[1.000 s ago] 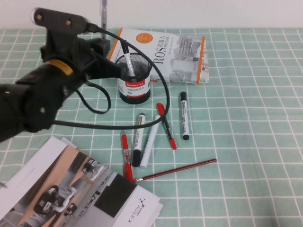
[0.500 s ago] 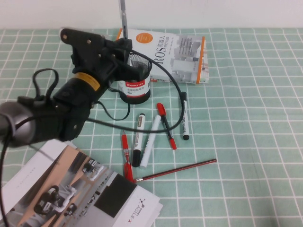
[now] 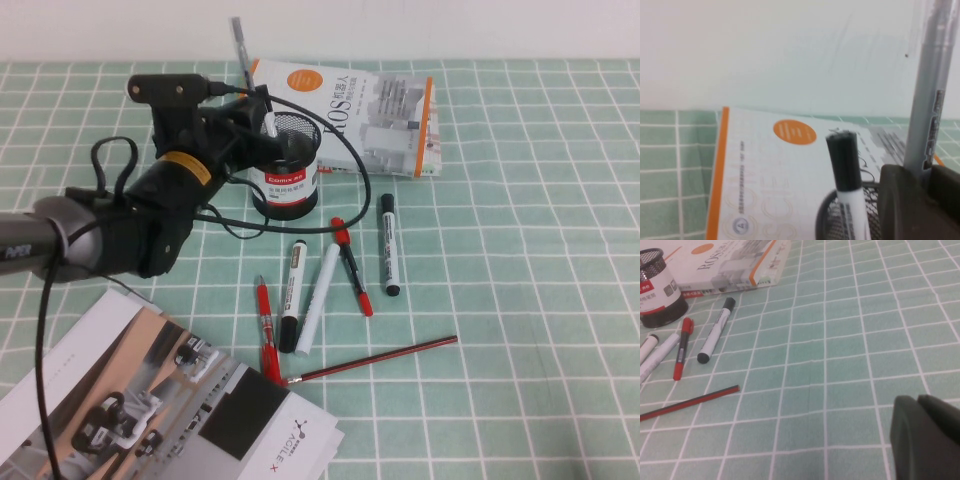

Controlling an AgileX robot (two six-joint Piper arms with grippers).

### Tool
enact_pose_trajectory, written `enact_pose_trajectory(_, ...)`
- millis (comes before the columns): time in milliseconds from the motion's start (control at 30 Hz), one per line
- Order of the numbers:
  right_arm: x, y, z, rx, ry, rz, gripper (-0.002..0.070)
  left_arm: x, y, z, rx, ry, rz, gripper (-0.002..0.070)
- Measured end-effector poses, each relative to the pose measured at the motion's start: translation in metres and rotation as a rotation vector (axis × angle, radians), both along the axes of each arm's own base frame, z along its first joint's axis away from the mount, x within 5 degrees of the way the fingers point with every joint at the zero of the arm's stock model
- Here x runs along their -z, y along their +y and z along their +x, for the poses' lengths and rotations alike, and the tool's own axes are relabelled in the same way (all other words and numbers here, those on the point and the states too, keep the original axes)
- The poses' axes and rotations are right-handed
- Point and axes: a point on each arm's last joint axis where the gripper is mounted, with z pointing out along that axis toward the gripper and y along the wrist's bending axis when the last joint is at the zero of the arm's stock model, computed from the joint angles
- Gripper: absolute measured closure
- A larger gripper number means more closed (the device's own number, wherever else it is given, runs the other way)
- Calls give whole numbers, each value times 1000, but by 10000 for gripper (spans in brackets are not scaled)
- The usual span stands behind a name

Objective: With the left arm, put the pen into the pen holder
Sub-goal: Place the pen onto the pen holder

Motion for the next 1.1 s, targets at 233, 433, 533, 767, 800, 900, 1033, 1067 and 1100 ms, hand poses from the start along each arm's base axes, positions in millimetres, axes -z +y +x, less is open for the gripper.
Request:
enact_pose_trajectory(233, 0, 0, 0, 0, 0, 0, 696, 7, -5, 2, 42, -5, 28, 627)
enact_pose_trajectory(433, 0, 0, 0, 0, 0, 0, 696, 6, -5, 3, 38, 3, 29, 627)
enact_pose_trajectory(533, 0, 0, 0, 0, 0, 0, 696, 9, -4, 4, 27, 39, 39, 627)
enact_pose_trajectory(767, 0, 0, 0, 0, 0, 0, 696, 12, -2, 4, 15, 74, 50, 606)
enact_pose_trajectory(800, 0, 0, 0, 0, 0, 0, 696, 12, -2, 4, 15, 74, 50, 596)
enact_pose_trajectory(900, 0, 0, 0, 0, 0, 0, 696, 13, -1, 4, 12, 81, 51, 545)
enact_pose_trajectory(1033, 0, 0, 0, 0, 0, 0, 696, 13, 0, 5, 7, 83, 51, 456)
enact_pose_trajectory(1067, 0, 0, 0, 0, 0, 0, 696, 13, 1, 5, 4, 84, 47, 439)
enact_pose_trajectory(1100, 0, 0, 0, 0, 0, 0, 696, 13, 1, 5, -1, 87, 42, 421)
